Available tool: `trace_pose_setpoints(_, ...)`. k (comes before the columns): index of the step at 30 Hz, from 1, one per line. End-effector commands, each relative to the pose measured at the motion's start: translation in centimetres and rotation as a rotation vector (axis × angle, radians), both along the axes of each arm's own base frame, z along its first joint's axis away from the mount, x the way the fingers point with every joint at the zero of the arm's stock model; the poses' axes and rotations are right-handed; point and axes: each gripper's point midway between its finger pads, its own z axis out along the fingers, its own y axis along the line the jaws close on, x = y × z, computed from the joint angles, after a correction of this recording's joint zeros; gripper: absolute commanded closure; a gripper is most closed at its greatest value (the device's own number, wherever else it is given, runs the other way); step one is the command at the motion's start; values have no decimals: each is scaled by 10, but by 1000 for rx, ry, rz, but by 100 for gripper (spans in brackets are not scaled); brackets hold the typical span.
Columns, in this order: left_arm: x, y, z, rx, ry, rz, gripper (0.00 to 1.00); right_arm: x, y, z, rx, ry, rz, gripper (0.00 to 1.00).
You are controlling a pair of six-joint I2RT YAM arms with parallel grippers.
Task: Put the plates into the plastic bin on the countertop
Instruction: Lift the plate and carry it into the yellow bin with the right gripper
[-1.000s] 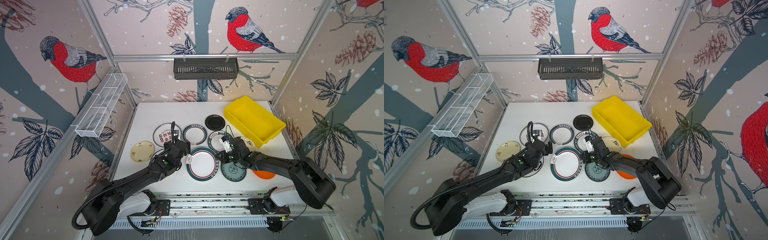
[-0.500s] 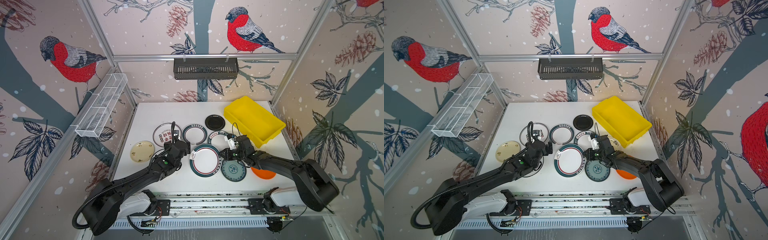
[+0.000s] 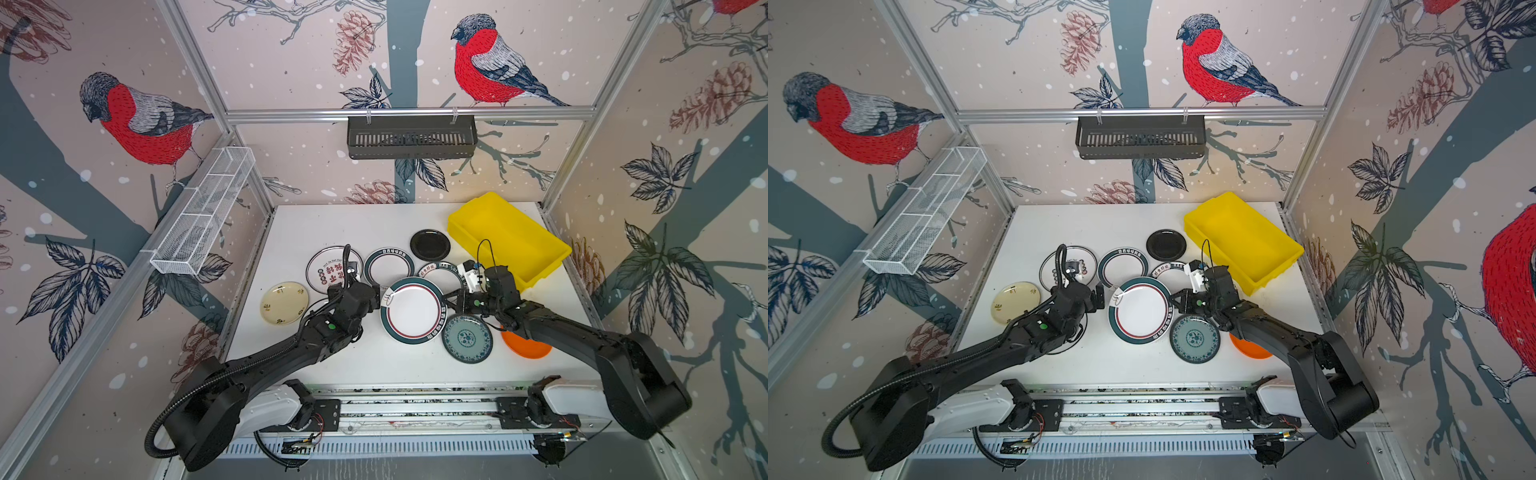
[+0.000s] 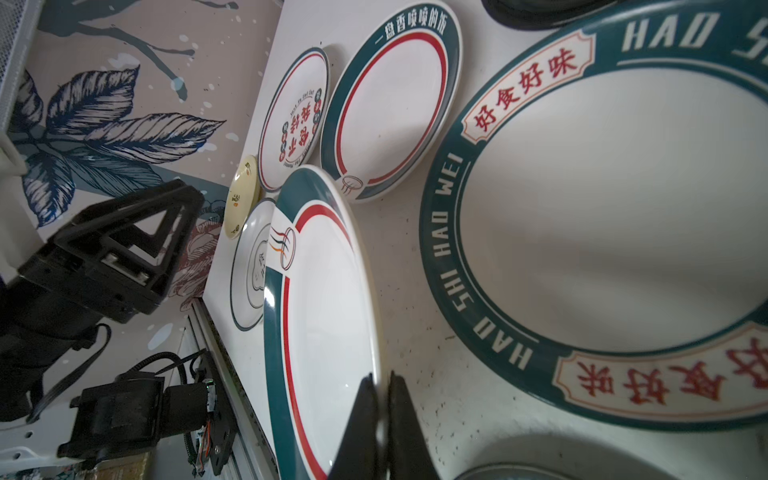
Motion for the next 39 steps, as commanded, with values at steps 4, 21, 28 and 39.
trace_pose_setpoints(4,1,5,6,-9,-21,32,2,23,-13,48,78,-98,-57,100)
trace_pose_setpoints(21,2,-11,36,-34,-126,-87,2,118,-162,127,137,-270,-607,100)
trace_pose_setpoints(28,-18,-77,66,-146,-211,-497,2,152,-195,139,133,-312,-682,100)
trace_pose_setpoints(39,-39,-108,82,-198,-261,-719,2,201,-236,134,205,-315,-831,100)
